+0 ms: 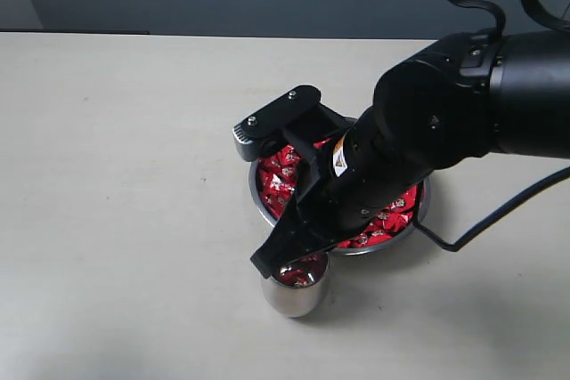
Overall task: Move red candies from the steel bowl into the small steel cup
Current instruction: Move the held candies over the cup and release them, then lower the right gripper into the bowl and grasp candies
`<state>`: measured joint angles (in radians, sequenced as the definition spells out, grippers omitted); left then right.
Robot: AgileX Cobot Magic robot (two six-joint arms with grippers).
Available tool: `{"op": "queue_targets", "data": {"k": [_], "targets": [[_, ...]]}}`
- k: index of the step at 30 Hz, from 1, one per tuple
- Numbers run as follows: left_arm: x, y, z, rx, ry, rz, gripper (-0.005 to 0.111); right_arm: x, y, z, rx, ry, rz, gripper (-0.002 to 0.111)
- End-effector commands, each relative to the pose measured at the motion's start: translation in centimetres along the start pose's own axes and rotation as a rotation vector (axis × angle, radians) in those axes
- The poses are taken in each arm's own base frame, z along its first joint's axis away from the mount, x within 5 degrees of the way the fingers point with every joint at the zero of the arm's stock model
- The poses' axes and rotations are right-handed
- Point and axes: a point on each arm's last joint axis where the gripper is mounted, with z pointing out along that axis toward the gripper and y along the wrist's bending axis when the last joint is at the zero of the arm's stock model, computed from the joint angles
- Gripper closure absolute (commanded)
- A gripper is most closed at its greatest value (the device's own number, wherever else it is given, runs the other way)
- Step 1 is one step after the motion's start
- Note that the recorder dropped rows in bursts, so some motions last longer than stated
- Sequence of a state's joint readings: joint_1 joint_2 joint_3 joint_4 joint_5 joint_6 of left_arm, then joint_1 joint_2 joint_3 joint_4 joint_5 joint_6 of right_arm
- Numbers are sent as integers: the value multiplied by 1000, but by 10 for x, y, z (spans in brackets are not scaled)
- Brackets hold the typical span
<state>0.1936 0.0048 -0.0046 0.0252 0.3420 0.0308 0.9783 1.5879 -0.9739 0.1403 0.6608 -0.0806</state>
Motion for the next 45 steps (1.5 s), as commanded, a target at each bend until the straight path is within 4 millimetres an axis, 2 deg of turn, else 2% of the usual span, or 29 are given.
{"op": "queue_targets", "data": {"k": [1, 3, 10, 15, 18, 20, 24, 31, 33, 35, 40, 45], "targets": [[1, 0, 0, 5, -8, 2, 106, 0, 1, -1, -10, -14, -4, 79], [1, 0, 0, 5, -8, 2, 106, 0, 2, -1, -15, -16, 2, 72], [1, 0, 0, 5, -8, 2, 106, -1, 2, -2, -11, -20, -2, 73], [1, 0, 0, 5, -8, 2, 106, -5, -5, -19, 71, -75, -88, 73], [1, 0, 0, 5, -8, 2, 106, -14, -13, -35, 176, -123, -64, 73], [1, 0, 0, 5, -8, 2, 106, -20, -23, -44, 262, -153, -34, 73], [1, 0, 0, 5, -8, 2, 106, -28, -58, -61, 386, -185, 62, 73], [1, 0, 0, 5, -8, 2, 106, -15, -117, -72, 451, -178, 271, 73], [1, 0, 0, 5, -8, 2, 106, -12, -125, -72, 422, -175, 336, 73], [1, 0, 0, 5, -8, 2, 106, -10, -124, -70, 374, -158, 330, 73], [1, 0, 0, 5, -8, 2, 106, -11, -112, -49, 188, -76, 285, 73], [1, 0, 0, 5, -8, 2, 106, -9, -108, -24, 84, 17, 176, 73]]}}
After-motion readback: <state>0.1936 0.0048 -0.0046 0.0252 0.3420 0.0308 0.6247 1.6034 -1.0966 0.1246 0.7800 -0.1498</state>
